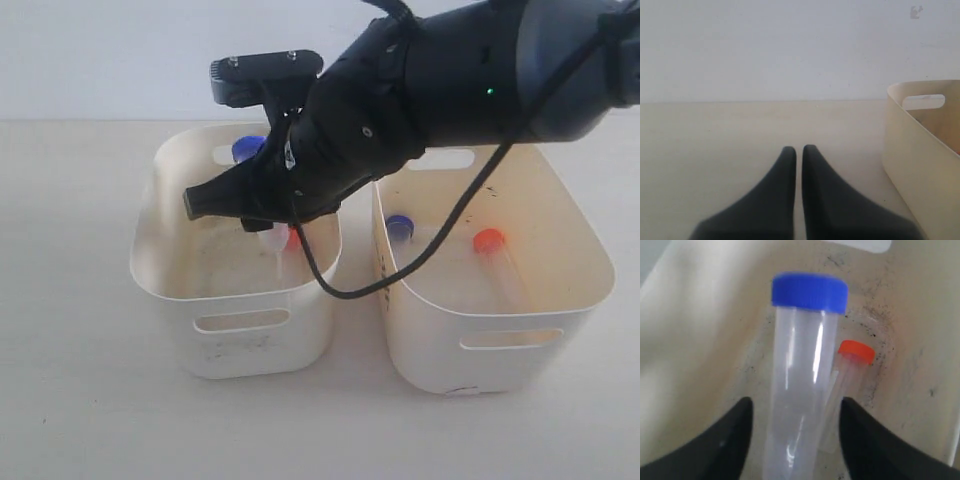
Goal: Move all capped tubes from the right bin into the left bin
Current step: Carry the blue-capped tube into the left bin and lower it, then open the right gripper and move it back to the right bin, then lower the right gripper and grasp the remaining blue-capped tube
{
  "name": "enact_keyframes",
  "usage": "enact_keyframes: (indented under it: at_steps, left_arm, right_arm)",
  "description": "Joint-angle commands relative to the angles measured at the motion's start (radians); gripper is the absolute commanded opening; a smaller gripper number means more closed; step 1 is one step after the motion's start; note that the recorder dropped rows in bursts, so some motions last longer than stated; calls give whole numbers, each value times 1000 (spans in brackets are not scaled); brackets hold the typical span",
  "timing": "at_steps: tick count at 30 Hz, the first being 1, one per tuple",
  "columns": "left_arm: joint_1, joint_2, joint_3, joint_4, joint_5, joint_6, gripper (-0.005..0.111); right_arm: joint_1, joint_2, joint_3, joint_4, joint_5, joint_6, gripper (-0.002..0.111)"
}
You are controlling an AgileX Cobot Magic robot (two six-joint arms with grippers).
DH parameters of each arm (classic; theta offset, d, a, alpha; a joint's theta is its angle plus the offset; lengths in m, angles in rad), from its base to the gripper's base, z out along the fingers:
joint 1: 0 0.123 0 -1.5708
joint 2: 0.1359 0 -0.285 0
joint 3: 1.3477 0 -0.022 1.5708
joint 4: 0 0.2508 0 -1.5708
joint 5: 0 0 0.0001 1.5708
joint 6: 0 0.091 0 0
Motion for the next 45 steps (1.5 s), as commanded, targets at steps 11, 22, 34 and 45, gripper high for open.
enact_keyframes:
  at_steps: [11, 22, 34, 45]
  left_arm:
    - [-7, 4, -2, -3, -7, -4, 4]
    - [-7, 4, -2, -3, -7, -4, 4]
    - [-7, 4, -2, -3, -7, -4, 4]
    - [-7, 4, -2, -3, -7, -4, 4]
  right_arm:
    - [1, -30, -17, -89, 19, -2, 14]
    - [-103, -164, -26, -349, 238, 198, 0]
    - [-388, -151, 107, 206, 194, -264, 0]
    - [-437, -71, 120, 546, 237, -587, 0]
